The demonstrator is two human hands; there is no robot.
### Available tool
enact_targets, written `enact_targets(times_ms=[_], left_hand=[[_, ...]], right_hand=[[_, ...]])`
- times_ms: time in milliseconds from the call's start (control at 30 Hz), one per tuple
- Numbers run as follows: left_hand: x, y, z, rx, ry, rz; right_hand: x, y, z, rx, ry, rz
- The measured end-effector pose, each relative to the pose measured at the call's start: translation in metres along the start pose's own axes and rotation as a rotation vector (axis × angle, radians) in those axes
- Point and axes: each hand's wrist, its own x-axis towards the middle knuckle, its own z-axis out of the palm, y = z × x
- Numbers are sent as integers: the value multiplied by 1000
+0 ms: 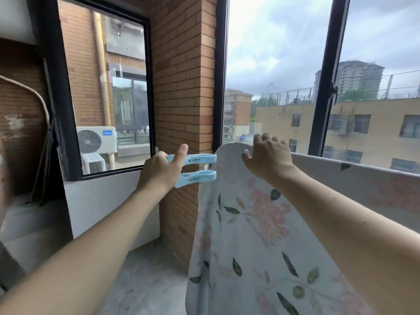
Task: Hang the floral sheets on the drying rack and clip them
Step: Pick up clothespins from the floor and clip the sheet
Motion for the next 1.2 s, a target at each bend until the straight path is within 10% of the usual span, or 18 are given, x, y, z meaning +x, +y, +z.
enact_targets(times_ms=[1200], left_hand=[[288, -89, 142, -95, -86, 745]], right_hand=[[104, -78, 160, -286, 318, 452]])
